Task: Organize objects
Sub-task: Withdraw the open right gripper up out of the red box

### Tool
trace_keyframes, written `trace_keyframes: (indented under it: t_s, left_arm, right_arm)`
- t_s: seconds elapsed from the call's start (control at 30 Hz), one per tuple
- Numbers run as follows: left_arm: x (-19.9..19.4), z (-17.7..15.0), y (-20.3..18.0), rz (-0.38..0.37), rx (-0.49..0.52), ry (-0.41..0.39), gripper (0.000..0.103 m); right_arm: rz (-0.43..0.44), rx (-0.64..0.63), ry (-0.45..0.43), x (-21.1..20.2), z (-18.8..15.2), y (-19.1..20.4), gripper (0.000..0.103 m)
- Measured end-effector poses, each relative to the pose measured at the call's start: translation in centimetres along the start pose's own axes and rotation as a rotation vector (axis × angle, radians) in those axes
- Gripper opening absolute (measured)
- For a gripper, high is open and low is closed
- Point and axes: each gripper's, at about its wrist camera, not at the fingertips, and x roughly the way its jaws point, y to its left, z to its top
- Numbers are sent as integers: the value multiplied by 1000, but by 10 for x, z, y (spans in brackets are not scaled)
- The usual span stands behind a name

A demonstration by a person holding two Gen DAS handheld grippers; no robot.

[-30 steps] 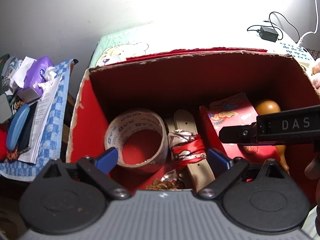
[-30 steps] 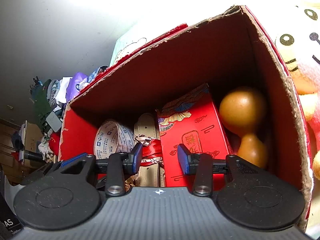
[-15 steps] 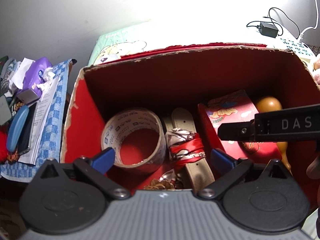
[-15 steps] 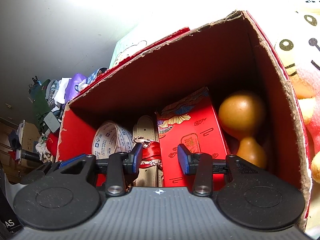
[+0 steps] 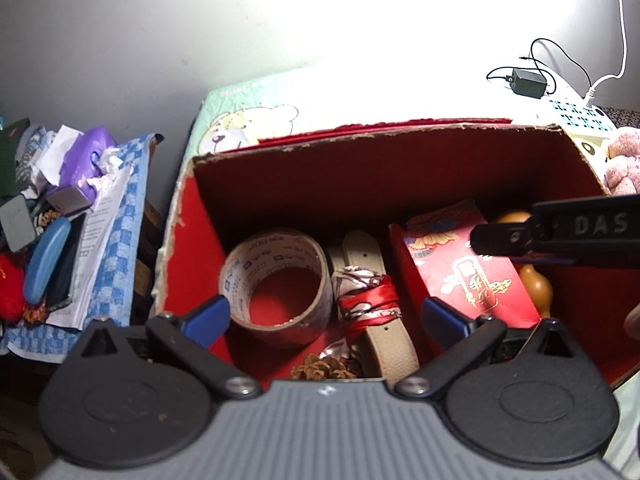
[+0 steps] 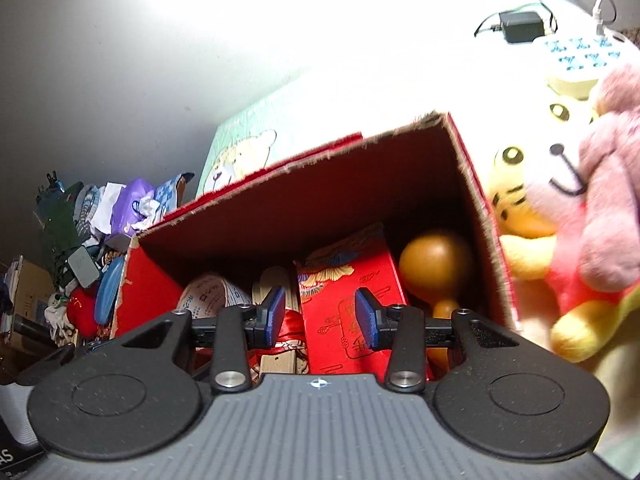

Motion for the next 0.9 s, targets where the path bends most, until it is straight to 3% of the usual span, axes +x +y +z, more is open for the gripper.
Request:
trace_keyframes:
  t_s: [0.23, 0.47, 0.9]
  left_arm:
    - [-21, -3, -1, 13, -30, -27, 101]
    - [-33, -10, -4, 31, -51, 2, 102]
    - [-60, -29, -17, 12, -77, 34, 102]
  right_arm:
    - [-42, -53, -88, -32, -3, 4, 43]
    - [-71, -91, -138, -55, -14, 6, 43]
    - [-66, -111, -159, -79, -32, 4, 44]
